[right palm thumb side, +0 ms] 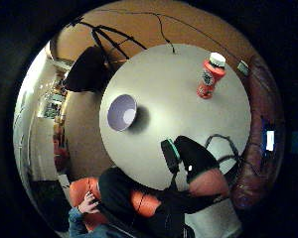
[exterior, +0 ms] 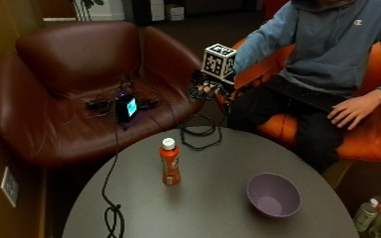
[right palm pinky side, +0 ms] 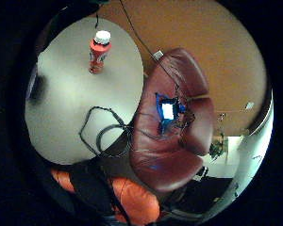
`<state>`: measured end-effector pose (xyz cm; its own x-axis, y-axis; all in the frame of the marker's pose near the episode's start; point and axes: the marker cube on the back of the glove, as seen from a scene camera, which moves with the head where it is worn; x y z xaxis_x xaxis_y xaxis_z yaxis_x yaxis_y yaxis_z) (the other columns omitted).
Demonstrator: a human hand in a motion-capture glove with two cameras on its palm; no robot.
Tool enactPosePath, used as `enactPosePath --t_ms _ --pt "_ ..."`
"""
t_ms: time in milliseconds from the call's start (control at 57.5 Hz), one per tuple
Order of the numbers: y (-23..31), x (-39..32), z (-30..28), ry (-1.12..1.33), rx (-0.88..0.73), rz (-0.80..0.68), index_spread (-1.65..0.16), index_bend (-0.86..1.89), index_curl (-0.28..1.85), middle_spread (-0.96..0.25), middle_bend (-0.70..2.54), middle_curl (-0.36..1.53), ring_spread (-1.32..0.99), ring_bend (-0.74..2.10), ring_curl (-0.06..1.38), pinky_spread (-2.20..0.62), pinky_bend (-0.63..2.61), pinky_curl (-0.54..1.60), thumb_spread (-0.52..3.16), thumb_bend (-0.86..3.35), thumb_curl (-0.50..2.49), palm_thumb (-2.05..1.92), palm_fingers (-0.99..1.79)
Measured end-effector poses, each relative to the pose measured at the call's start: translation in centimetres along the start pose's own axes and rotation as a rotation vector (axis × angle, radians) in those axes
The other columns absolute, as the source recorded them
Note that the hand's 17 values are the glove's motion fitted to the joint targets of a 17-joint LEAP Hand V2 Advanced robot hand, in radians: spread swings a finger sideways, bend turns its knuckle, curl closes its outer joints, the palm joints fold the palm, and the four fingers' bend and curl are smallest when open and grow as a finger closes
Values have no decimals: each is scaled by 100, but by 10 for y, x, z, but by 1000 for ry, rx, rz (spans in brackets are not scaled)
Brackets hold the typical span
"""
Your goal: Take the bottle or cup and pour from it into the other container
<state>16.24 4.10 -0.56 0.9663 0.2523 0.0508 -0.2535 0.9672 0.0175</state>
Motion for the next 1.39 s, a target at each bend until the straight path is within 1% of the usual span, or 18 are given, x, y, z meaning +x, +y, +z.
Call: enactPosePath --t_ms 348,592,696,800,940,1009,1131,1253,1392 --pt "6 43 11 -37 27 36 -42 14 22 -10 18 28 -8 48 28 22 58 34 99 -3 33 62 4" --pt "-3 71 27 -110 26 89 -42 14 22 -9 18 28 -8 48 28 22 58 34 99 -3 33 62 5" --pt "-16 78 34 -140 15 111 -41 13 22 -9 19 29 -7 48 28 22 57 35 99 -3 33 62 5" --pt "-25 84 45 -220 40 120 -41 13 21 -9 18 29 -7 47 29 22 58 35 99 -3 33 62 5" --pt "-30 93 65 -291 21 139 -41 13 21 -8 19 30 -7 47 29 22 58 35 99 -2 33 63 6" --pt "-39 94 75 -369 50 134 -40 12 21 -8 19 30 -8 48 29 22 57 35 99 -3 33 63 6" --pt "-60 87 88 -510 103 169 -39 11 19 -8 20 31 -8 49 29 22 58 35 98 -3 34 63 6" --pt "-75 82 106 -634 111 184 -39 10 18 -7 21 32 -8 50 30 21 58 35 96 -3 34 63 6" --pt "-86 81 138 -772 100 207 -38 10 17 -7 21 32 -9 51 30 21 60 36 94 -3 35 63 5"
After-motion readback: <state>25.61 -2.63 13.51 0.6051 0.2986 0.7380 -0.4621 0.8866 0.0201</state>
